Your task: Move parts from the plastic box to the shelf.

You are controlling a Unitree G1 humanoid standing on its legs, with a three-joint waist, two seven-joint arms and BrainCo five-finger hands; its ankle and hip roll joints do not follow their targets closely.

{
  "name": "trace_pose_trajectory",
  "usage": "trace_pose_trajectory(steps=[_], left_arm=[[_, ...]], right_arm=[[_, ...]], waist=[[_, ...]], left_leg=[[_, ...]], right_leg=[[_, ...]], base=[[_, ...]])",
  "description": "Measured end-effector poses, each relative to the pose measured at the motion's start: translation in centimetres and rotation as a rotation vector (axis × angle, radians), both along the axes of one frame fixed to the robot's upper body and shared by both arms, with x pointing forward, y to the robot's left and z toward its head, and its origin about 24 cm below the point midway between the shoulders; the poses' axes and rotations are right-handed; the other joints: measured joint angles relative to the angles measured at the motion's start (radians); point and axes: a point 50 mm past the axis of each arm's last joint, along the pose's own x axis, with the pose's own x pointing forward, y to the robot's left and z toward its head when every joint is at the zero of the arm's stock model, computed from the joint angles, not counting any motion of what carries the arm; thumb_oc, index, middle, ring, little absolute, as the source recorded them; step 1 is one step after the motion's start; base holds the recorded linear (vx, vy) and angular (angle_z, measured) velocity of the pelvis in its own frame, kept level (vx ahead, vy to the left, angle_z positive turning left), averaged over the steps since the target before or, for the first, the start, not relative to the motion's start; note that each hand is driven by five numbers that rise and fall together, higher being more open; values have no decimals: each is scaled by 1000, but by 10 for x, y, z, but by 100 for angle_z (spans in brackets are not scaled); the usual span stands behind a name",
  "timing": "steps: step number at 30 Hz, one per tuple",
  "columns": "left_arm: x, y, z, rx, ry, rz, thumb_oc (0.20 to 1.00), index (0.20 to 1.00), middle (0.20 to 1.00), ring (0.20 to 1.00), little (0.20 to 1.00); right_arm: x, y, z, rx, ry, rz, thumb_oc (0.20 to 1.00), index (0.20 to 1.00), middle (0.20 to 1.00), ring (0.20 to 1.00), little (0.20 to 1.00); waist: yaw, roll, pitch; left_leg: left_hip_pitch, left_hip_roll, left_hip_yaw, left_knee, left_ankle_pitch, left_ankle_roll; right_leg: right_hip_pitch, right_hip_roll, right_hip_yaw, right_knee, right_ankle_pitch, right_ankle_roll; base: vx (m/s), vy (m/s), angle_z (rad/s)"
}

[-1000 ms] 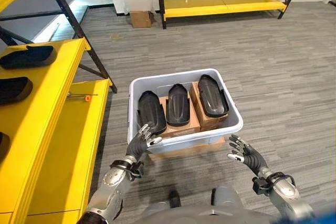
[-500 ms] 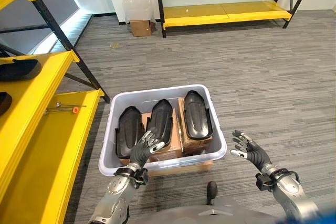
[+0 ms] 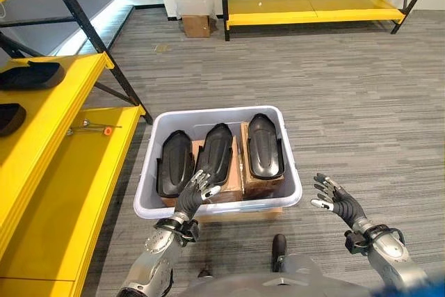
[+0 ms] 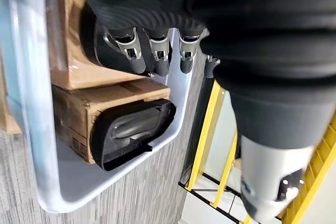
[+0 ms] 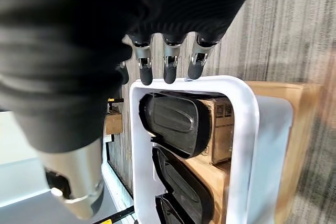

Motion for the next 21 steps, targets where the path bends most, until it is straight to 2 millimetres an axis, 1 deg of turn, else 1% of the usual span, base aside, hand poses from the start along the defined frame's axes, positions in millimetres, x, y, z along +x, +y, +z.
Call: trace_pose_trajectory(steps=[1, 2, 3, 4, 5, 6, 7, 8, 9, 10, 11, 12, 13, 14, 15, 16, 17, 18, 19, 20, 21], left_arm=[[1, 0, 1, 0, -3, 1, 1000, 1000, 1000, 1000, 1000], [3, 2, 2, 7, -12, -1, 1000, 1000, 1000, 1000, 1000], [8, 4, 6, 20, -28, -8, 1000, 1000, 1000, 1000, 1000], [10, 5, 8, 29, -38, -11, 1000, 1000, 1000, 1000, 1000], [15, 6, 10, 38, -49, -17, 1000, 1000, 1000, 1000, 1000], [15, 4, 10, 26, -47, -18, 1000, 1000, 1000, 1000, 1000], [15, 4, 8, 18, -36, -17, 1000, 1000, 1000, 1000, 1000], [12, 4, 6, 13, -24, -8, 1000, 1000, 1000, 1000, 1000], [14, 2, 6, 7, -29, -13, 1000, 1000, 1000, 1000, 1000], [16, 0, 8, -1, -36, -15, 1000, 1000, 1000, 1000, 1000], [15, -4, 6, -12, -31, -20, 1000, 1000, 1000, 1000, 1000], [14, -5, 5, -15, -26, -23, 1000, 1000, 1000, 1000, 1000], [11, -6, 3, -17, -14, -23, 1000, 1000, 1000, 1000, 1000], [11, -6, 3, -18, -15, -26, 1000, 1000, 1000, 1000, 1000], [12, -5, 4, -14, -19, -25, 1000, 1000, 1000, 1000, 1000], [14, -2, 6, -8, -29, -16, 1000, 1000, 1000, 1000, 1000], [15, 5, 10, 10, -45, -14, 1000, 1000, 1000, 1000, 1000], [14, 12, 13, 37, -54, -14, 1000, 1000, 1000, 1000, 1000], [12, 19, 13, 54, -55, -2, 1000, 1000, 1000, 1000, 1000], [10, 26, 13, 78, -47, 3, 1000, 1000, 1000, 1000, 1000], [10, 27, 13, 83, -48, 4, 1000, 1000, 1000, 1000, 1000]], right_arm=[[-1, 0, 0, 1, 1, -3, 1000, 1000, 1000, 1000, 1000], [0, 1, -1, 6, 0, -5, 1000, 1000, 1000, 1000, 1000], [0, 1, -1, 5, 0, -8, 1000, 1000, 1000, 1000, 1000], [-1, 1, -3, 5, 5, -14, 1000, 1000, 1000, 1000, 1000], [3, 1, -4, 3, 3, -19, 1000, 1000, 1000, 1000, 1000], [2, -1, -4, -4, 5, -27, 1000, 1000, 1000, 1000, 1000], [2, -1, -5, 8, 5, -50, 1000, 1000, 1000, 1000, 1000], [3, 3, -4, 40, -10, -76, 1000, 1000, 1000, 1000, 1000], [4, 3, -3, 69, -18, -95, 1000, 1000, 1000, 1000, 1000], [4, 3, -3, 81, -17, -102, 1000, 1000, 1000, 1000, 1000], [4, 1, -3, 93, -22, -121, 1000, 1000, 1000, 1000, 1000], [4, 0, -3, 94, -23, -123, 1000, 1000, 1000, 1000, 1000], [5, 2, -3, 108, -25, -120, 1000, 1000, 1000, 1000, 1000], [6, -1, -1, 105, -30, -128, 1000, 1000, 1000, 1000, 1000], [6, 0, -1, 113, -26, -125, 1000, 1000, 1000, 1000, 1000], [3, 6, -4, 127, -10, -107, 1000, 1000, 1000, 1000, 1000], [-9, 12, -11, 143, 35, -79, 1000, 1000, 1000, 1000, 1000], [-17, 15, -16, 151, 63, -80, 1000, 1000, 1000, 1000, 1000], [-20, 17, -19, 153, 81, -74, 1000, 1000, 1000, 1000, 1000], [-22, 21, -21, 166, 90, -82, 1000, 1000, 1000, 1000, 1000], [-22, 22, -21, 165, 88, -76, 1000, 1000, 1000, 1000, 1000]], waist=[[4, -1, 1], [3, -13, 7], [7, -38, 20], [13, -55, 31], [21, -71, 49], [25, -84, 55], [17, -90, 60], [14, -101, 53], [4, -95, 52], [6, -87, 57], [8, -69, 56], [10, -51, 54], [11, -28, 48], [8, -9, 39], [10, 8, 30], [9, -1, 33], [5, -28, 31], [6, -69, 15], [14, -88, 9], [7, -109, -4], [11, -122, -11]], left_leg=[[-12, 3, -9, 33, 11, -10], [-47, 1, -25, 88, 1, -12], [-99, -10, -45, 184, 5, -12], [-131, -16, -69, 243, 6, -14], [-182, -17, -116, 312, 24, -25], [-192, -21, -138, 331, 35, -25], [-202, 1, -135, 351, -4, -34], [-176, 56, -77, 228, 3, -38], [-166, 89, -34, 158, 20, -52], [-160, 116, -14, 109, 30, -59], [-158, 148, 13, 85, 43, -75], [-140, 149, 16, 64, 46, -72], [-118, 136, 24, 52, 47, -70], [-114, 118, 43, 50, 42, -58], [-112, 106, 36, 30, 73, -78], [-108, 87, 70, 33, 82, -82], [-96, 54, 98, 20, 95, -64], [-87, 22, 109, 19, 93, -58], [-86, 3, 123, 18, 90, -59], [-87, -10, 134, 16, 86, -53], [-87, -15, 139, 15, 85, -51]], right_leg=[[-15, 8, 2, 35, -26, -7], [-27, 3, 18, 54, -47, -14], [-31, 2, 21, 60, -52, -17], [-30, -1, 34, 54, -53, -20], [-19, -12, 32, 44, -48, -21], [-7, -16, 32, 21, -38, -26], [18, -19, 14, -7, -28, -39], [29, -27, 7, -24, -30, -38], [35, -25, -3, -34, -29, -36], [35, -29, 6, -33, -24, -29], [37, -30, 10, -44, -8, -4], [38, -31, 26, -45, 0, 8], [21, -31, 56, -47, 4, 24], [6, -36, 59, -47, 7, 28], [-4, -46, 64, -59, 15, 39], [4, -65, 68, -76, 18, 46], [4, -112, 76, -60, 12, 44], [6, -132, 88, -67, 17, 49], [2, -153, 92, -84, 48, 79], [11, -163, 98, -113, 62, 82], [13, -167, 99, -127, 73, 84]], base=[[-110, -129, 18], [-154, -64, 33], [-108, -19, 27], [-55, 21, 24], [124, 120, 12], [172, 242, 29], [229, 330, 38], [165, 331, 50], [161, 306, 29], [130, 304, 12], [111, 308, -14], [92, 272, -49], [91, 251, -64], [77, 182, -80], [50, 127, -63], [44, 146, -50], [22, 110, -28], [33, 128, -19], [43, 67, -16], [41, 45, -18], [46, 27, -6]])
